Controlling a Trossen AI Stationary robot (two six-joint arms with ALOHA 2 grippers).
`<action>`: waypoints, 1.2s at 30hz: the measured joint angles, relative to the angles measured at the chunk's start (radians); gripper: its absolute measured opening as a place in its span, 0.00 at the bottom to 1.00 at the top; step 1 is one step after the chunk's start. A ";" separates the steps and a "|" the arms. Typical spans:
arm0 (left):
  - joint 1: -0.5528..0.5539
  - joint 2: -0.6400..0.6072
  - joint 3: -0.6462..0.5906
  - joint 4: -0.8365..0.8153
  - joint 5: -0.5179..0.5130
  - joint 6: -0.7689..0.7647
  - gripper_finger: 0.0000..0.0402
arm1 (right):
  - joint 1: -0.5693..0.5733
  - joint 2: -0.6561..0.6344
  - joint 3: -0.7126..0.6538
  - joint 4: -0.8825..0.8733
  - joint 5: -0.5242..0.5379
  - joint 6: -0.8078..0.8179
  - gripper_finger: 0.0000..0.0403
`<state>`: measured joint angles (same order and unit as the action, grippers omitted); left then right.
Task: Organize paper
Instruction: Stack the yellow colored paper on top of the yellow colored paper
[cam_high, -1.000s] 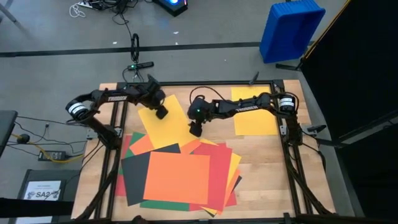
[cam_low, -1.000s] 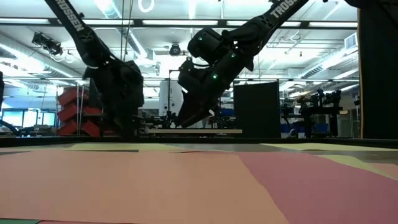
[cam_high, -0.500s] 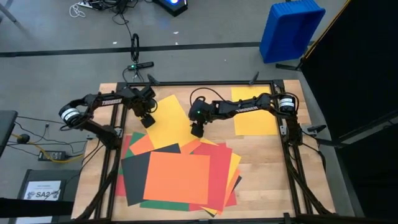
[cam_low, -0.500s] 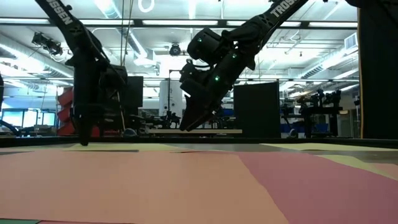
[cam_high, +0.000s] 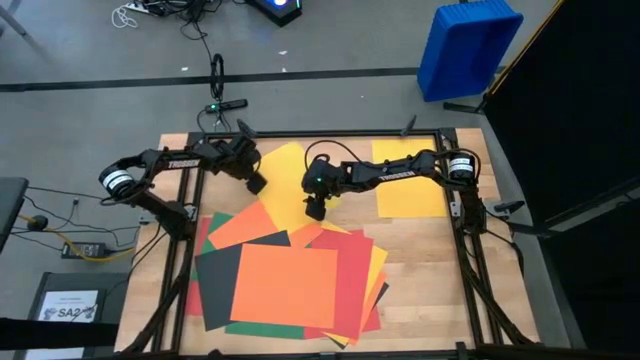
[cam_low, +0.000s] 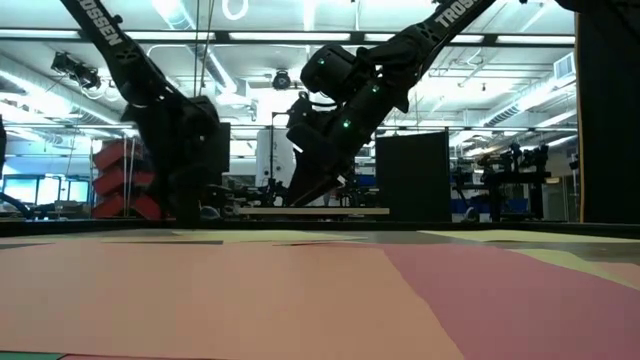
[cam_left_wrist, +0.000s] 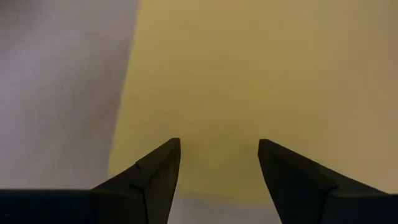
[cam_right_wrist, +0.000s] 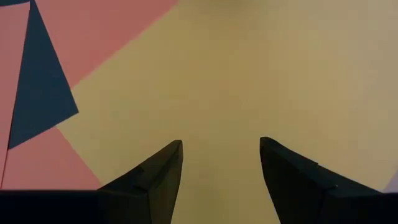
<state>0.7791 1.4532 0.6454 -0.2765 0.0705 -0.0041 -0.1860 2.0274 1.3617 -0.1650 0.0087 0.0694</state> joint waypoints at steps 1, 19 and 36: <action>-0.004 0.000 0.001 0.027 0.001 -0.003 0.50 | 0.000 0.000 0.000 0.000 0.002 -0.004 0.47; -0.007 -0.049 0.002 0.064 0.007 0.019 0.50 | 0.056 -0.014 0.002 -0.288 0.205 -0.253 0.53; 0.083 0.018 0.023 0.151 0.158 0.078 0.50 | 0.150 0.032 0.002 -0.198 0.160 -0.309 0.65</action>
<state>0.8622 1.4708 0.6684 -0.1258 0.2289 0.0741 -0.0361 2.0598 1.3632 -0.3626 0.1683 -0.2394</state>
